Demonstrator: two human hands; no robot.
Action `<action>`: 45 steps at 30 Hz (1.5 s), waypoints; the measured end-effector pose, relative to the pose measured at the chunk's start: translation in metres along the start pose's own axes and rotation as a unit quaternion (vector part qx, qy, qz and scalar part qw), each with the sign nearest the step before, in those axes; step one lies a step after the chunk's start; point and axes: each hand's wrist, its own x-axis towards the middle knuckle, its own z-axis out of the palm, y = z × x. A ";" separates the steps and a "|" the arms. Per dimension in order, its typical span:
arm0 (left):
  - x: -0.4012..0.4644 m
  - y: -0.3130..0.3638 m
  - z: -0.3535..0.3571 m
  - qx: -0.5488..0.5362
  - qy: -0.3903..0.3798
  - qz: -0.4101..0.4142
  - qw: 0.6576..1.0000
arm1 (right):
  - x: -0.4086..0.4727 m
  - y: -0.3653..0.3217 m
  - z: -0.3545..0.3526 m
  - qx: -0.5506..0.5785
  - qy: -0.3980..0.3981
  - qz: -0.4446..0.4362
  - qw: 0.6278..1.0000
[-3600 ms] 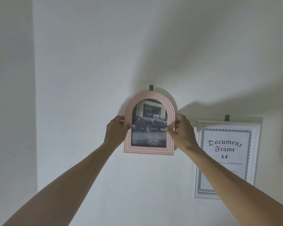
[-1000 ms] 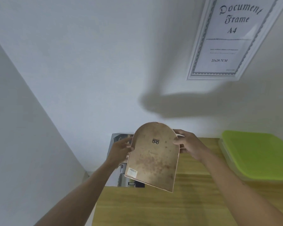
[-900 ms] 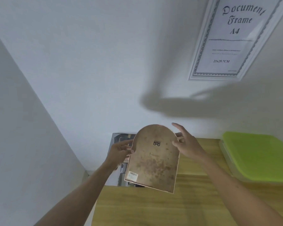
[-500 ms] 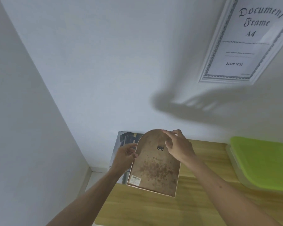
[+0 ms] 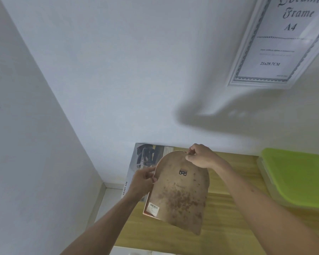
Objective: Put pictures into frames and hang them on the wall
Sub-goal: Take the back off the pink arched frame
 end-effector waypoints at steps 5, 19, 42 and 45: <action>-0.001 -0.004 -0.002 -0.061 0.004 -0.047 0.997 | -0.014 0.015 0.002 0.112 0.014 0.037 0.993; 0.010 -0.008 0.016 -0.134 0.020 -0.079 0.988 | -0.050 0.084 0.055 0.403 0.073 0.147 0.900; 0.033 0.002 0.107 -0.137 0.061 -0.173 0.974 | -0.041 0.266 0.005 0.467 0.202 0.270 0.817; 0.027 0.002 0.101 -0.125 0.099 -0.174 0.972 | -0.034 0.287 0.005 0.455 0.211 0.288 0.816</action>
